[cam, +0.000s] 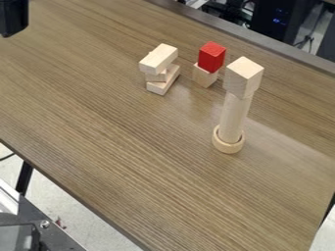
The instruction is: Putting down the square in the top of the red square
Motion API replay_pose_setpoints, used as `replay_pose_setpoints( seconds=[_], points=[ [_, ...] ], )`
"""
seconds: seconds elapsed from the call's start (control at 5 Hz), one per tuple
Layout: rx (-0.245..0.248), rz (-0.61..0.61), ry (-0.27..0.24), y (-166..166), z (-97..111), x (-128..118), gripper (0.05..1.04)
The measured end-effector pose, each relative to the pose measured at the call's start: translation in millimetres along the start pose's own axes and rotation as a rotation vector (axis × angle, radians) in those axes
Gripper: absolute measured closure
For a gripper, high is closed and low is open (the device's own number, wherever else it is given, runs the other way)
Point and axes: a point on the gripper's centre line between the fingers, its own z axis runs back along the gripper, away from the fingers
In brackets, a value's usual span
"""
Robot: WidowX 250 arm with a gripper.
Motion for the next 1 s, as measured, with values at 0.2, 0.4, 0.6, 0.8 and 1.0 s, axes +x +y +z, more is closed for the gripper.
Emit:
replay_pose_setpoints(
  seconds=[0.2,0.4,0.6,0.8,1.0],
  points=[
    [-0.013,0.001,0.014,-1,-4,-1,0.085],
    [-0.044,-0.18,-0.051,-31,4,9,0.085],
    [-0.01,-0.321,-0.114,-64,13,19,0.085],
    [0.019,-0.407,-0.13,-89,10,31,0.085],
    [0.029,-0.453,-0.178,-112,3,49,0.085]
  ],
)
